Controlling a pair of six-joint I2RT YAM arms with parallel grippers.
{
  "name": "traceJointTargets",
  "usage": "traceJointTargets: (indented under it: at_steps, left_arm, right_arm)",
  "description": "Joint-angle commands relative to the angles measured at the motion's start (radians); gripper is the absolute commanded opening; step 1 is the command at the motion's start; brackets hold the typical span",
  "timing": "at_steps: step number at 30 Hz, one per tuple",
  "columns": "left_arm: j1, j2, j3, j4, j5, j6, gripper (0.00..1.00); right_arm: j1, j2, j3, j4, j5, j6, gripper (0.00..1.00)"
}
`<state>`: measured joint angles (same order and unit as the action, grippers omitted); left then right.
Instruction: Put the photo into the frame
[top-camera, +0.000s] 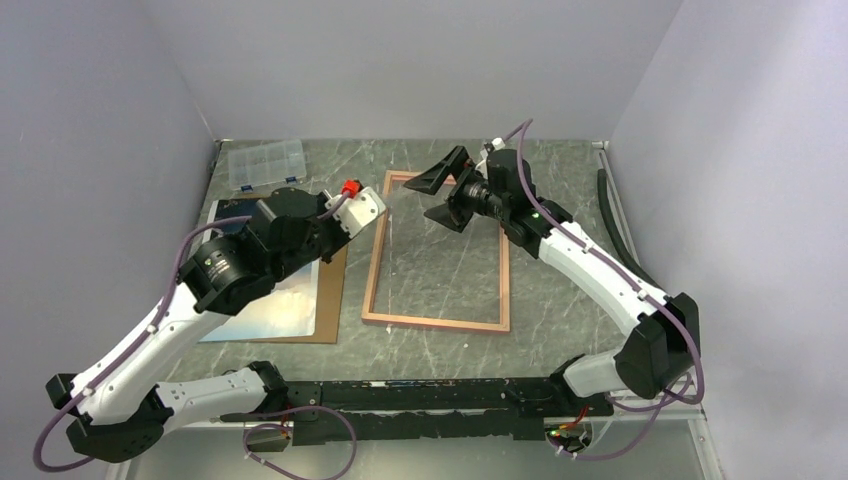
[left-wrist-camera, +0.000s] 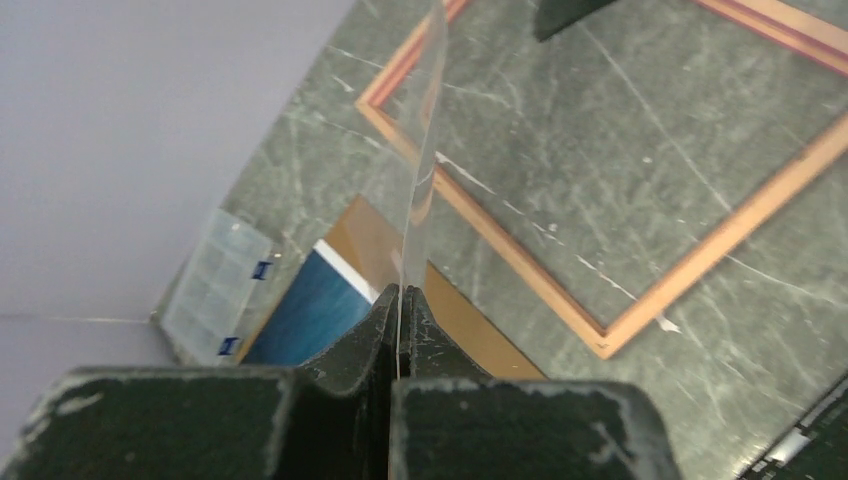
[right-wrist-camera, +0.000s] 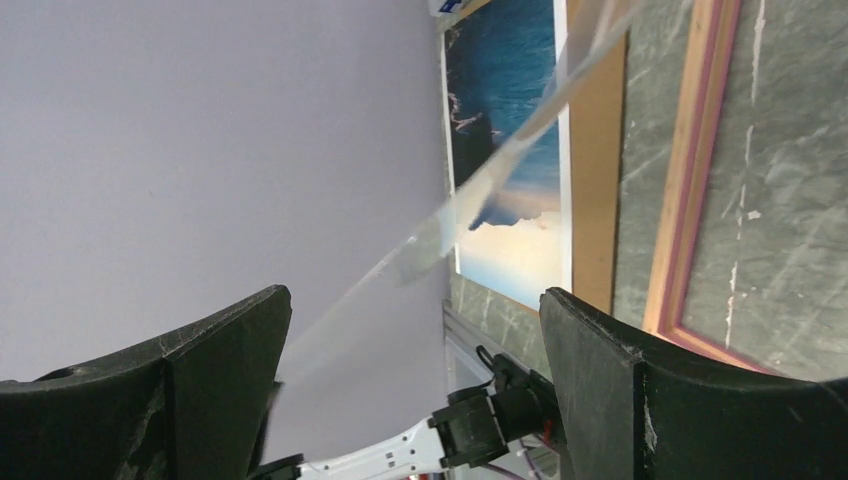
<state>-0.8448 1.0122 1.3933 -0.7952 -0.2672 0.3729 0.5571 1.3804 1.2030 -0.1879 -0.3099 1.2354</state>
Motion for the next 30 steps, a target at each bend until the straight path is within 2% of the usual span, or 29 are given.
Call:
traceJointTargets:
  at_steps: [1,15,20,30]
  left_arm:
    - [0.003,0.012,-0.02,0.002,0.132,-0.088,0.03]
    - [0.003,0.03,-0.058,0.024,0.213,-0.137,0.03]
    - [0.001,0.034,-0.059,0.007,0.253,-0.146,0.03]
    - [0.0,0.035,-0.101,-0.009,0.316,-0.212,0.03]
  right_arm:
    - [0.001,0.004,-0.01,0.082,-0.025,0.069,1.0]
    - [0.026,0.063,-0.067,0.031,-0.006,0.1,1.0]
    - [0.028,0.109,-0.068,0.069,0.012,0.128,0.98]
    - [0.046,0.19,-0.061,0.099,0.022,0.124,0.8]
